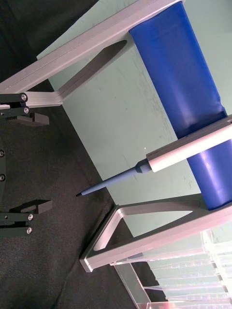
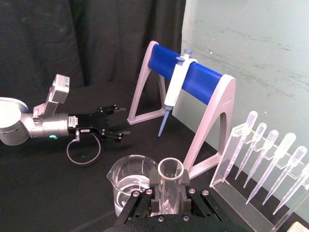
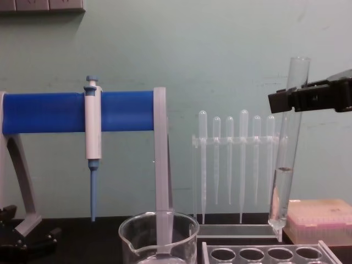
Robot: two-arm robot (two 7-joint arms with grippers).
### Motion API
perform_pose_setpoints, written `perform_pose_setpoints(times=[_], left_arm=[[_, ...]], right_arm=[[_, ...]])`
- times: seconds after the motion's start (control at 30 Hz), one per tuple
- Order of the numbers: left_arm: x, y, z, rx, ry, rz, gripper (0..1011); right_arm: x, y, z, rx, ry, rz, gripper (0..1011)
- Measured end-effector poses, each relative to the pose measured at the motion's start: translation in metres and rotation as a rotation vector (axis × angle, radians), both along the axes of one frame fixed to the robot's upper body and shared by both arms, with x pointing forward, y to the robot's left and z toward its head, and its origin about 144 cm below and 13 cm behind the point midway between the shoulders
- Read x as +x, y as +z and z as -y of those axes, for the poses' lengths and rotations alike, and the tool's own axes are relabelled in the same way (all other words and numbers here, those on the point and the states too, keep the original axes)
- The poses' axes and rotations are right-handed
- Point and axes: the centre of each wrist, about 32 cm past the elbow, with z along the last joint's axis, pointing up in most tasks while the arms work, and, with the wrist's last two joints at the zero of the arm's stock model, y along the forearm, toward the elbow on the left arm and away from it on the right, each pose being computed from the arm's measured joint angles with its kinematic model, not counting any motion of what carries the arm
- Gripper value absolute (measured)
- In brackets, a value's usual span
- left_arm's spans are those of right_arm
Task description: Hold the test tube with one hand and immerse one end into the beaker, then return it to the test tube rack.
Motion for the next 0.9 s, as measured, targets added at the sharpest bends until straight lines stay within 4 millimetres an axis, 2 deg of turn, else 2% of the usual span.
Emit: perform_pose_setpoints(times=[0.9], left_arm=[[0.0, 0.0, 0.0, 0.0, 0.0, 0.0, 1000]], right_arm=[[0.0, 0.0, 0.0, 0.0, 0.0, 0.0, 241]])
